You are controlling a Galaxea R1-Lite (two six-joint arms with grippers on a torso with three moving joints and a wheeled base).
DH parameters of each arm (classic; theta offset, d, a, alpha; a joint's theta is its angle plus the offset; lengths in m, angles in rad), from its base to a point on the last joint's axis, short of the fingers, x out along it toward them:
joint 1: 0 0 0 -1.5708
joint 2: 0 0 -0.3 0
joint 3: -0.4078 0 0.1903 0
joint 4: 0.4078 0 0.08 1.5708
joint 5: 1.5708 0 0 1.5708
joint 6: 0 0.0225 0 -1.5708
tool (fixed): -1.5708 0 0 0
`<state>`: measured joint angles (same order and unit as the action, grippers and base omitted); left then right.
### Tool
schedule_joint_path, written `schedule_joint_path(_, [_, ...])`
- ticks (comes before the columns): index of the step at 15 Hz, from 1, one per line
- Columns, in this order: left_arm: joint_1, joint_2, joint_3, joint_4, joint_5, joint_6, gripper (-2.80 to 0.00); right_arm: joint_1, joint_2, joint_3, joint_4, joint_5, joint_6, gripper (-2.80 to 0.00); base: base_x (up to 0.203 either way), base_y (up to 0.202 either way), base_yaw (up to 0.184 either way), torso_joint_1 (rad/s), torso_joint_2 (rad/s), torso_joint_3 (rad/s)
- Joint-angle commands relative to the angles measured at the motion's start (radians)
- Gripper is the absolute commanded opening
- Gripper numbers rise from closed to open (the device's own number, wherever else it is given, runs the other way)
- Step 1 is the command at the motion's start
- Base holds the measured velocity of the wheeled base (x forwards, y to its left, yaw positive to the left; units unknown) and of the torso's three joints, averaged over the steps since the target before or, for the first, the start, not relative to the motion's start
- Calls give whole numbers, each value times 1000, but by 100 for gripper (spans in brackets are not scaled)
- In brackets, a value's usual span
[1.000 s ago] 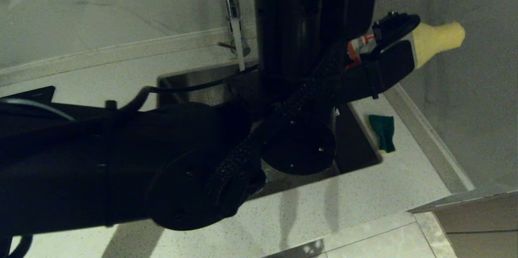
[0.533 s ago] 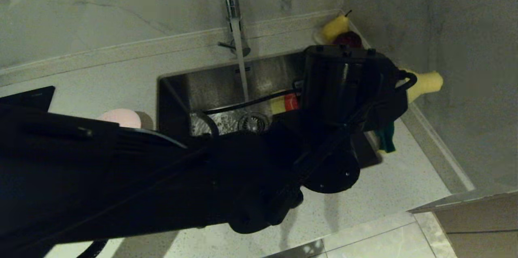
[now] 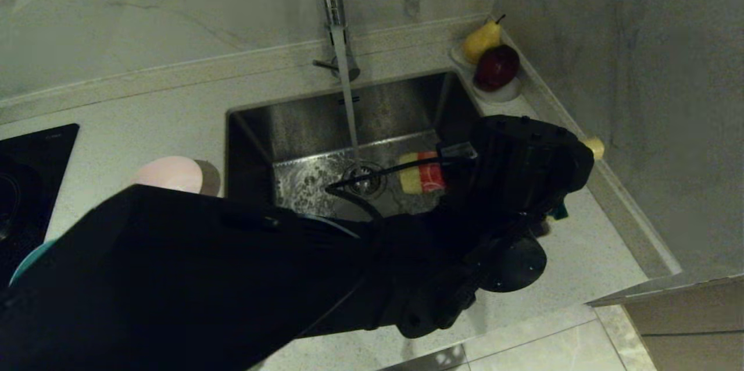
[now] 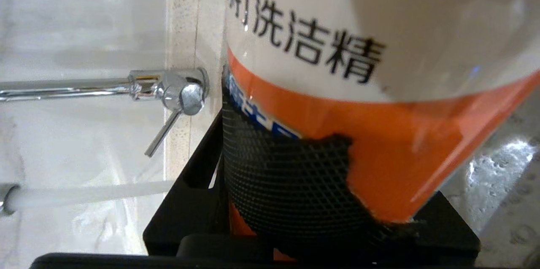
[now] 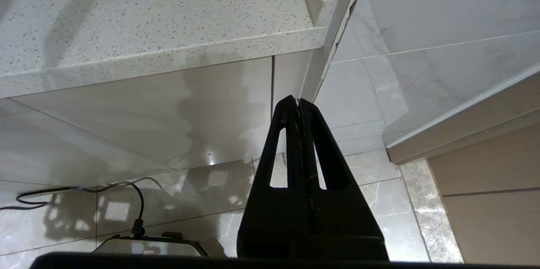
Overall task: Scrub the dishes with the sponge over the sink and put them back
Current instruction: Squeeze it onto the sponge
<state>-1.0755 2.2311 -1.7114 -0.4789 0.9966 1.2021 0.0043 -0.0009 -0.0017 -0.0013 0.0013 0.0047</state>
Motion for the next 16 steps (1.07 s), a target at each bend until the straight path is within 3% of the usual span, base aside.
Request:
schedule_joint_path(1, [-9, 64, -40, -2, 9, 8, -280, 0, -1, 0, 0, 0, 0, -280, 0, 0, 0, 0, 0, 0])
schedule_joint_path(10, [-18, 132, -83, -6, 53, 44, -280, 0, -1, 0, 0, 0, -1, -280, 0, 0, 0, 0, 0, 0])
schedule_joint_path(16, [-18, 164, -83, -3, 124, 68, -280, 0, -1, 0, 0, 0, -1, -280, 0, 0, 0, 0, 0, 0])
